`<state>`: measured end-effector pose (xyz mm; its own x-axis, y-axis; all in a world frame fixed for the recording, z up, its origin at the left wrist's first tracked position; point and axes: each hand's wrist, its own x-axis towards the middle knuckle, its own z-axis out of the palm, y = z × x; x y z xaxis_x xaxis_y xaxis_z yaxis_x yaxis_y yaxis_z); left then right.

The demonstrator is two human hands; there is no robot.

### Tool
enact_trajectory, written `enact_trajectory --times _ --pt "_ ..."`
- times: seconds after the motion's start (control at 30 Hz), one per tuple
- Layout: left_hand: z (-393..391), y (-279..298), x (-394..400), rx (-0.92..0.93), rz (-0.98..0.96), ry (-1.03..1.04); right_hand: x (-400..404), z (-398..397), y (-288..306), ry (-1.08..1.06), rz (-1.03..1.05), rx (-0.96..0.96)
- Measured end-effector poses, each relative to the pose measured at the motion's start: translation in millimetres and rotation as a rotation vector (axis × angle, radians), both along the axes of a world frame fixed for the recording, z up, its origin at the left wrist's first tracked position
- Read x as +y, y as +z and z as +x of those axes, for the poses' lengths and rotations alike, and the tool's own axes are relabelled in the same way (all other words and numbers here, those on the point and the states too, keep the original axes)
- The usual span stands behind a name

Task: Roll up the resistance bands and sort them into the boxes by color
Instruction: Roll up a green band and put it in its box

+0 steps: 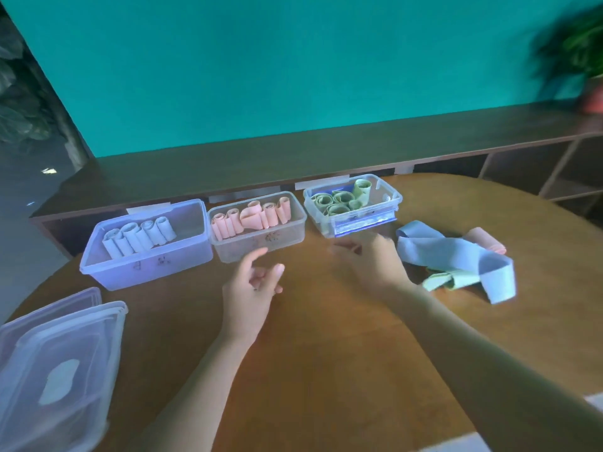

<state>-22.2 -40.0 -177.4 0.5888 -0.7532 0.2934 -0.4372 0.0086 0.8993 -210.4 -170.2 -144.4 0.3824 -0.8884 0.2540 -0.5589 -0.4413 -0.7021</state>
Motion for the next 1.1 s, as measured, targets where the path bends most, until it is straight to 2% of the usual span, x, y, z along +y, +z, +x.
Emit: enact_trajectory --times 0.1,0.23,0.43,0.5,0.6,0.7,0.9,1.1 --pt "-38 3 8 0.091 0.097 -0.097 34 -50 -17 -0.058 -0.026 -0.032" --pt "-93 -4 3 -0.009 0.130 -0.171 71 -113 -37 -0.144 -0.243 -0.040" --pt "-177 -11 -19 -0.013 0.132 -0.319 82 -161 -59 -0.274 -0.288 0.000" --pt "-199 -10 -23 -0.011 0.143 -0.363 82 -170 -60 -0.309 -0.233 -0.022" --pt "-218 -7 -24 0.029 0.174 -0.396 84 -184 -57 -0.322 -0.008 -0.175" --pt "-223 -4 -20 0.100 0.173 -0.401 87 -195 -58 -0.326 0.093 -0.273" --pt "-234 14 13 0.287 0.212 -0.528 100 -199 -50 -0.266 0.089 -0.365" --pt "-234 41 43 0.519 0.196 -0.498 127 -188 -14 -0.134 0.113 -0.431"
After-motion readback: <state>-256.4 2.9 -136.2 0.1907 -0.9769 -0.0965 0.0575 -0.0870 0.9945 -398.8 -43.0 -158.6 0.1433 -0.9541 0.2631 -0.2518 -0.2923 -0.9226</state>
